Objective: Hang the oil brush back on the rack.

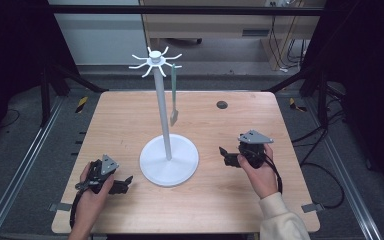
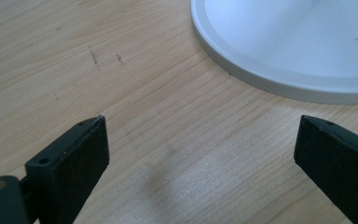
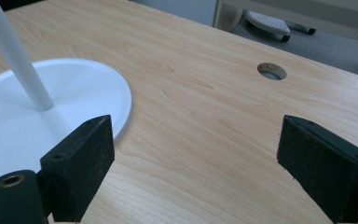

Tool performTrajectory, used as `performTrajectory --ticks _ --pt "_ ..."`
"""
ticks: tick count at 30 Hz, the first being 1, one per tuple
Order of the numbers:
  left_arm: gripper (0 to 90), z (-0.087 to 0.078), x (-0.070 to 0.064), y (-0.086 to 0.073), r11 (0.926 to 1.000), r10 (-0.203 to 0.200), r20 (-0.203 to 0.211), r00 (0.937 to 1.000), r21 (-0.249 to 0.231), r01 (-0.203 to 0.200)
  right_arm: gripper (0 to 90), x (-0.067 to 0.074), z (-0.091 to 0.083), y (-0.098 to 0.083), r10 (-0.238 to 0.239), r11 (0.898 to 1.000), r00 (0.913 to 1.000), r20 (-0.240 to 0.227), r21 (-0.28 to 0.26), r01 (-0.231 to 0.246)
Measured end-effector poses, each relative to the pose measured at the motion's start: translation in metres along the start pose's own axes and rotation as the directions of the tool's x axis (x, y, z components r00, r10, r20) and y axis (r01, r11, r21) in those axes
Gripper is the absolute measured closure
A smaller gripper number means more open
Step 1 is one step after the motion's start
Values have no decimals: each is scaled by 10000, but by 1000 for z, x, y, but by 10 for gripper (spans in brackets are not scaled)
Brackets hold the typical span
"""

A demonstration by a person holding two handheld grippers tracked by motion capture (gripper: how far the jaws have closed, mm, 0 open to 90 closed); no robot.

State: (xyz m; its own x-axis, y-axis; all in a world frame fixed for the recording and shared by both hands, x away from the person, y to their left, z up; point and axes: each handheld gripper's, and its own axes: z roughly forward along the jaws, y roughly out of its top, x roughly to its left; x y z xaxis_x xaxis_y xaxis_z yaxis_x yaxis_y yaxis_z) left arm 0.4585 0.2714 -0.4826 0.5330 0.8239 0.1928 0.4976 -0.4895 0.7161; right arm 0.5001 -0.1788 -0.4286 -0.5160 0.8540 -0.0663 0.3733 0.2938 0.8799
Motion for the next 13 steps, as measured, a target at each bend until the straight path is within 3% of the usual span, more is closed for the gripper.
performTrajectory --ticks 7,13 --pt "28 0 0 0 10000 5 -23 10000 -21 -6 110 0 12 -16 -236 9985 9997 90 497 232" --pt "28 -1 0 1 10000 -7 -74 10000 -94 6 108 0 21 -29 -87 9955 10000 -44 943 91"
